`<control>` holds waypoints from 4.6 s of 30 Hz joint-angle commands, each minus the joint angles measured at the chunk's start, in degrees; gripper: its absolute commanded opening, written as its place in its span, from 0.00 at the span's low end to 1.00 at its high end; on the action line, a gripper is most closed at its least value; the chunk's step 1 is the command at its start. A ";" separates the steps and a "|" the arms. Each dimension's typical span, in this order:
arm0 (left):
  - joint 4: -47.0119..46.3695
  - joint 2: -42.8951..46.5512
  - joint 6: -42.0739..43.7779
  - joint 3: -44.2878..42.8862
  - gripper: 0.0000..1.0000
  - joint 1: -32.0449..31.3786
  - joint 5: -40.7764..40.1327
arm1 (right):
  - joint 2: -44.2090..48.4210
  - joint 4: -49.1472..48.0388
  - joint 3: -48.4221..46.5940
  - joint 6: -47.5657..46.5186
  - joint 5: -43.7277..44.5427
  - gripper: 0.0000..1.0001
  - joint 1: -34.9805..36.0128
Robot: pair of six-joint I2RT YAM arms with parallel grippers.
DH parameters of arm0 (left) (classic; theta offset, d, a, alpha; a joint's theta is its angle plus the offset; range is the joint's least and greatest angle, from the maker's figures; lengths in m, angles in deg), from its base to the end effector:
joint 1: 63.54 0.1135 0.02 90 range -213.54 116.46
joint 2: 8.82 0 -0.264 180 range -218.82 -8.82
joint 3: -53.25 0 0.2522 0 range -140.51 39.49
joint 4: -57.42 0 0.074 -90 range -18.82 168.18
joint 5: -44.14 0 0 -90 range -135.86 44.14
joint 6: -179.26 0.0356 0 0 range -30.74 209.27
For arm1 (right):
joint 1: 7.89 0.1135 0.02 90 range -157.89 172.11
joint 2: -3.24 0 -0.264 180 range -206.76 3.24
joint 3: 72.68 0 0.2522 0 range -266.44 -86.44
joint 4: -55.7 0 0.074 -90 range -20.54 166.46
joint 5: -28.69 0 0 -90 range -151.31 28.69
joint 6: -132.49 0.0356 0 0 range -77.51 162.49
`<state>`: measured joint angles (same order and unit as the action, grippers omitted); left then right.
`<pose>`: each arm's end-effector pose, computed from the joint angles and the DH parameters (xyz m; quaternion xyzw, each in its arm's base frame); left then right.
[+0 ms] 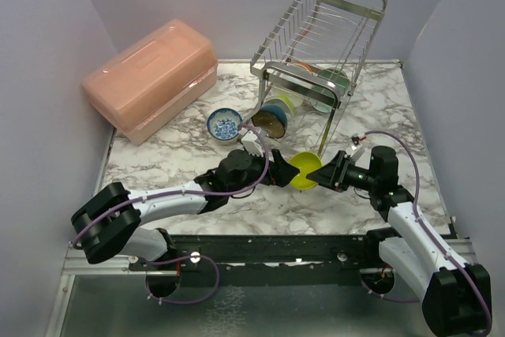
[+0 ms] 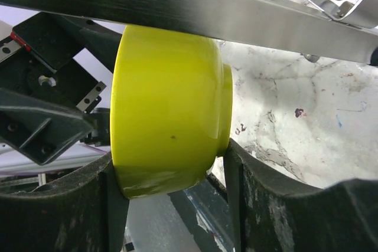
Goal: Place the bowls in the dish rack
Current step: Place the bowl in the dish rack.
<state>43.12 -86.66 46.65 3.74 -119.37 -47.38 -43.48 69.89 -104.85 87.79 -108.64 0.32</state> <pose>0.1652 -0.2416 0.2253 0.0826 0.7838 -0.4592 0.4099 0.1637 0.0501 0.1952 0.0568 0.8122 0.5185 0.2612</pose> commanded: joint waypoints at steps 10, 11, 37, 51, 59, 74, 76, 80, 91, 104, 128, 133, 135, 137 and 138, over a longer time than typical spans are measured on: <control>-4.46 10.04 0.23 8.23 0.99 3.70 -7.28 | 3.63 10.55 -3.21 -8.62 5.78 0.01 0.27; -4.47 10.15 -0.06 8.54 0.99 4.34 -6.93 | 4.03 12.00 -3.39 -8.92 6.96 0.00 0.25; -7.75 8.59 -13.19 17.71 0.99 20.81 0.57 | 17.27 33.44 -14.84 -4.79 45.65 0.01 0.23; -5.86 6.97 -6.65 12.00 0.99 21.94 16.71 | 9.70 32.96 -18.24 -10.56 42.60 0.01 0.28; -10.84 4.57 -6.01 8.25 0.99 13.91 23.04 | 12.53 28.89 -13.54 -9.10 29.71 0.00 0.23; -36.37 -9.97 -18.44 2.47 0.98 2.65 29.24 | 15.28 18.89 -7.81 -6.29 13.37 0.01 0.24; -38.79 -11.33 -20.21 2.01 0.98 2.30 28.94 | 15.00 18.51 -7.86 -6.46 12.73 0.00 0.23; -40.31 -14.23 -22.35 0.47 0.95 1.68 28.70 | 14.89 17.30 -7.93 -6.34 11.41 0.01 0.27; -43.75 -19.23 -25.70 -1.95 0.57 1.45 29.99 | 14.20 16.78 -7.86 -6.85 10.88 0.01 0.26; -44.19 -16.39 -23.97 2.33 0.00 3.41 26.83 | 12.65 17.85 -9.86 -7.63 12.70 0.35 0.27; -43.89 -6.72 -16.88 6.33 0.00 7.79 28.89 | 14.95 -10.68 2.48 10.36 -3.09 0.98 0.26; -43.93 -8.07 -17.51 5.05 0.00 7.10 29.69 | 11.88 -13.26 1.50 10.75 -4.84 0.82 0.27; -43.92 -8.64 -17.58 4.91 0.00 6.85 29.27 | 10.97 -13.52 0.93 10.65 -4.96 0.80 0.24; -43.85 -9.02 -17.93 4.74 0.00 6.55 28.67 | 10.06 -13.52 0.48 10.44 -4.96 0.77 0.29; -43.84 -9.20 -18.26 4.72 0.00 6.41 28.23 | 9.54 -13.48 0.28 10.20 -4.96 0.75 0.28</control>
<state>1.73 -94.99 28.23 10.06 -112.22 -19.32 -32.61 59.66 -102.78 97.50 -111.11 0.45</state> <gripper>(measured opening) 0.616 0.779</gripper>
